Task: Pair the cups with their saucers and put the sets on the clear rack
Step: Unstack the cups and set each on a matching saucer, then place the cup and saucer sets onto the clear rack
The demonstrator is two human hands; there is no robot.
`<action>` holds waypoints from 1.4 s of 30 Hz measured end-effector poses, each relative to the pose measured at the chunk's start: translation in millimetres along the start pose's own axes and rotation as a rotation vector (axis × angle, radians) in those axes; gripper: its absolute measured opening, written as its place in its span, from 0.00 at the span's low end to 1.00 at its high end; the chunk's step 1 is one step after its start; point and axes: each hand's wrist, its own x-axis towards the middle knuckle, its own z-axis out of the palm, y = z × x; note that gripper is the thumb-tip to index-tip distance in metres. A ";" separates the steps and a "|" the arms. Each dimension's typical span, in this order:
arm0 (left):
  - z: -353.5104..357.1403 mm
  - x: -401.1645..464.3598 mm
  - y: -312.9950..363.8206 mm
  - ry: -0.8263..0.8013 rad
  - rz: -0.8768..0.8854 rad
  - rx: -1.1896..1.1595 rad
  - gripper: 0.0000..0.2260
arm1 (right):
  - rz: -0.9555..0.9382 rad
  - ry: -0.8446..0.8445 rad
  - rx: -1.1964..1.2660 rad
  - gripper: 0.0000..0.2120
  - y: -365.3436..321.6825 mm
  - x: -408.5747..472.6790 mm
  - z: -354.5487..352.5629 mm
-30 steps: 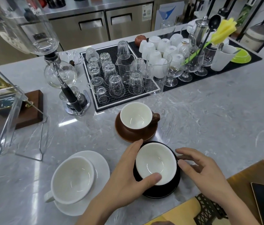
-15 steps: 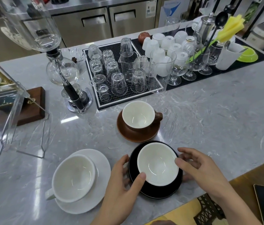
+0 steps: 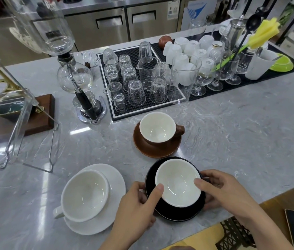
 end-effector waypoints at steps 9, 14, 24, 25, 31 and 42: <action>0.3 -0.6 -1.3 -0.008 -0.002 -0.084 0.28 | -0.046 0.016 -0.068 0.20 -6.1 -4.1 2.2; -1.3 -6.4 -1.4 -0.009 0.045 -0.138 0.28 | -0.100 0.023 -0.129 0.16 -8.4 -10.1 0.8; -18.8 -27.1 12.5 0.002 0.105 -0.231 0.30 | -0.117 0.023 -0.074 0.21 -34.7 -32.4 9.8; -21.7 -29.6 13.9 0.008 0.110 -0.239 0.29 | -0.122 0.022 -0.064 0.22 -39.2 -34.8 12.0; -48.2 -48.2 24.5 0.066 0.183 -0.301 0.27 | -0.169 -0.017 -0.072 0.17 -70.1 -51.6 33.7; -116.6 -92.3 45.2 0.231 0.326 -0.412 0.27 | -0.305 -0.089 -0.042 0.19 -128.2 -71.7 97.1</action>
